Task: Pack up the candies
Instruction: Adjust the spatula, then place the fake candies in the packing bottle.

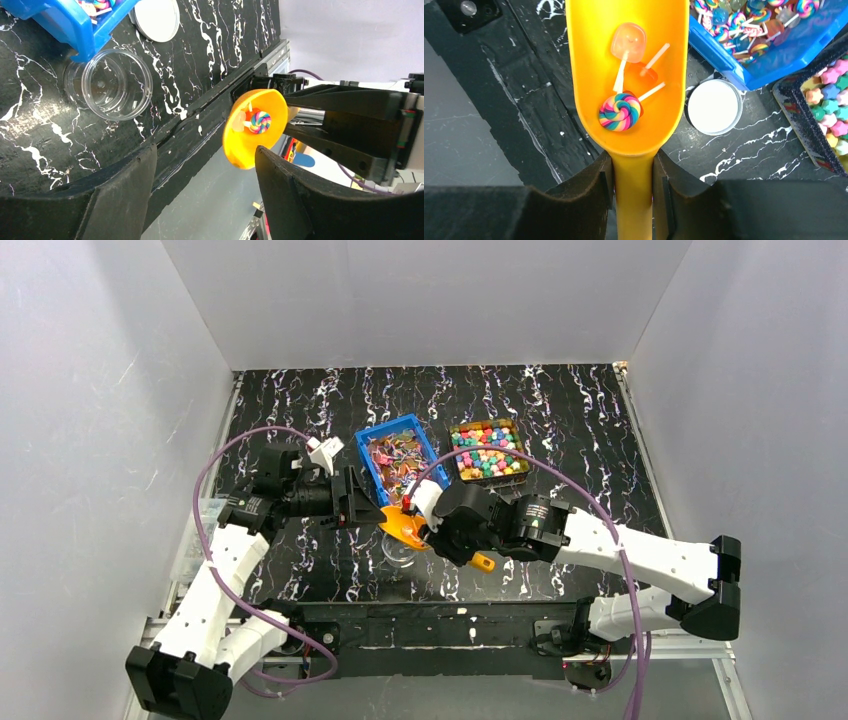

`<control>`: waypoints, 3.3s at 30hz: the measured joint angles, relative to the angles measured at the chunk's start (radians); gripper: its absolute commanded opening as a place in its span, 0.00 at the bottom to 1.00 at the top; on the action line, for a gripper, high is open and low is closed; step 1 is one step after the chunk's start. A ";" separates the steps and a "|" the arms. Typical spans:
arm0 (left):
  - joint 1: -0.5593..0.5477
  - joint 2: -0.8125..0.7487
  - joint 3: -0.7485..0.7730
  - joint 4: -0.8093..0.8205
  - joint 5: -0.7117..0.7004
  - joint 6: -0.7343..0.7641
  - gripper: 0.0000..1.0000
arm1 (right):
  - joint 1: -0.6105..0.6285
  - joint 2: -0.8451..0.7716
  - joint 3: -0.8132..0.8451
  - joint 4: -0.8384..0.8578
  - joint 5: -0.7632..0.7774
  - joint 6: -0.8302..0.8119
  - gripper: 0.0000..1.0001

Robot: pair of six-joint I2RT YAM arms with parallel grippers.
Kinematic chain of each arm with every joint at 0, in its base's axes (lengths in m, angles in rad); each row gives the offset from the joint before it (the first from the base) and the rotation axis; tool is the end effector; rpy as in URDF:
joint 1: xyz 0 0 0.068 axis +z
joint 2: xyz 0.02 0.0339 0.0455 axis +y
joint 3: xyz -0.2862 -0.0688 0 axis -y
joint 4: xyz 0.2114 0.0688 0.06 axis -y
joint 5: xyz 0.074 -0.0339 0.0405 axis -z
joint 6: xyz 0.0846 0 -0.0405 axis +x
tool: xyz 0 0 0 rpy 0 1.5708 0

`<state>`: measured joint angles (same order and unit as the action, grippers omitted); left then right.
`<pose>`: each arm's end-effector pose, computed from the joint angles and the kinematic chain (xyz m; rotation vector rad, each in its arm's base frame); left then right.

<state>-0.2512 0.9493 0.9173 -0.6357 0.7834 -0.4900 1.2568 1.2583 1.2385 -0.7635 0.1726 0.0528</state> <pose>0.1515 -0.1005 0.3165 0.1805 2.3004 -1.2684 0.0929 0.2390 0.3306 -1.2780 2.0111 0.4391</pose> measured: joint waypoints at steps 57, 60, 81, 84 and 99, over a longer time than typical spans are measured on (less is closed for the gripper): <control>-0.008 -0.156 0.093 -0.187 -0.251 0.101 0.82 | 0.111 0.019 -0.034 -0.097 0.139 0.173 0.01; -0.008 -0.169 0.093 -0.203 -0.283 0.115 0.83 | 0.111 0.052 -0.006 -0.141 0.138 0.188 0.01; -0.008 -0.245 0.005 -0.206 -0.356 0.149 0.90 | 0.103 0.290 0.193 -0.285 0.140 0.232 0.01; -0.008 -0.248 -0.008 -0.189 -0.349 0.148 0.90 | 0.097 0.323 0.218 -0.301 0.140 0.233 0.01; -0.008 -0.253 -0.043 -0.136 -0.327 0.136 0.91 | 0.051 0.453 0.344 -0.410 0.131 0.232 0.01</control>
<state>-0.2592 0.6968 0.8738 -0.7719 0.4564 -0.3542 1.3083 1.7111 1.5826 -1.1740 0.3035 0.2852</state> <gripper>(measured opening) 0.911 0.369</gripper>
